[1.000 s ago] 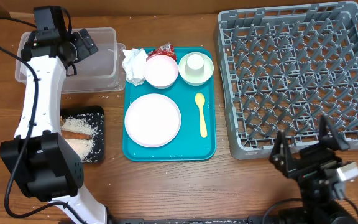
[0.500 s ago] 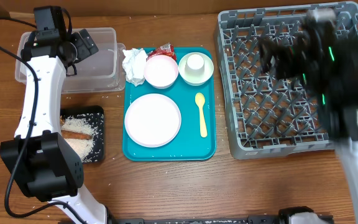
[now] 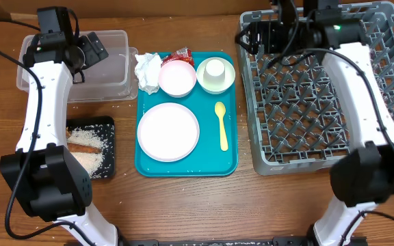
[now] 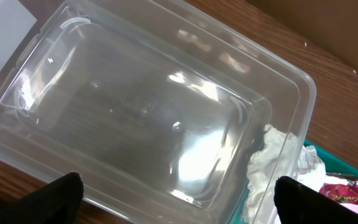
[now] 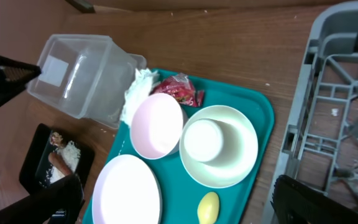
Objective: Sort waste into correct bins and load items into the dishwasher
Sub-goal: 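Reach the right gripper to the white cup and grasp it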
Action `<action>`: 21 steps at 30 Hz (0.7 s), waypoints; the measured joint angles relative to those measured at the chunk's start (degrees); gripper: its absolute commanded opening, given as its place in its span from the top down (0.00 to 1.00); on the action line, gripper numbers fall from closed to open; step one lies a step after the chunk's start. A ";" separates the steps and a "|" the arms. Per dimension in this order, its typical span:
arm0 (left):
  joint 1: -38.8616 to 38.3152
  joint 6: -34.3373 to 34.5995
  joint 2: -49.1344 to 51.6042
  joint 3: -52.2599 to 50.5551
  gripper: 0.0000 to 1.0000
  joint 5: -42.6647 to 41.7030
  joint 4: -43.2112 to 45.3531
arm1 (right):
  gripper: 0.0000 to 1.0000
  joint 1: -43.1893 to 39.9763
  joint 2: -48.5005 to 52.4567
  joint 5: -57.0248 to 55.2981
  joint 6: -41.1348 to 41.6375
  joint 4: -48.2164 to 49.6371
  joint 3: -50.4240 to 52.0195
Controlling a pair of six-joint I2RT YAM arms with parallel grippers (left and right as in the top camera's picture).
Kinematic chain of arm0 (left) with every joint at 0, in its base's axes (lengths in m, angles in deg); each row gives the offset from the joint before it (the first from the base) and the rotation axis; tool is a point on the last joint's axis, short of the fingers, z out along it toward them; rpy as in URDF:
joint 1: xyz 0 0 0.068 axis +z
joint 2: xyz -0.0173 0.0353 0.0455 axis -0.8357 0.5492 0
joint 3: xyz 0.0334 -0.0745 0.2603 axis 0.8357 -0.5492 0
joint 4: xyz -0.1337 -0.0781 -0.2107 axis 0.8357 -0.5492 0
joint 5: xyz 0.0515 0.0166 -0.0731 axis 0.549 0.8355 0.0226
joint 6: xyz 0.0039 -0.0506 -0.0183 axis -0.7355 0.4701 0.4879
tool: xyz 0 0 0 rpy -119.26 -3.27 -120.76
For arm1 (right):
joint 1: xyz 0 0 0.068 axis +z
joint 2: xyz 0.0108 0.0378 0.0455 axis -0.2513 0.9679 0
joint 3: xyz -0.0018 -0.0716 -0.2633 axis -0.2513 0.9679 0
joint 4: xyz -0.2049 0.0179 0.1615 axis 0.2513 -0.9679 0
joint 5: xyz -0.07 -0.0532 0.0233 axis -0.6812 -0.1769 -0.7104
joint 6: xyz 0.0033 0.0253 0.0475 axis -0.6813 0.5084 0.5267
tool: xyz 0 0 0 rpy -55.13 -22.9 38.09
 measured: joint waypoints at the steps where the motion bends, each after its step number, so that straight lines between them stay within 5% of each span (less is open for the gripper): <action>1: 0.00 0.02 0.00 0.00 0.00 0.00 0.02 | 0.00 0.20 0.66 -0.31 0.39 0.09 0.00; 15: 0.00 0.00 0.00 0.00 0.00 0.00 0.02 | 0.00 18.91 8.04 -32.87 9.53 5.55 -0.09; 21: 0.00 0.00 0.00 0.00 0.00 0.00 0.00 | 0.00 19.80 10.29 -40.22 16.52 8.31 -0.09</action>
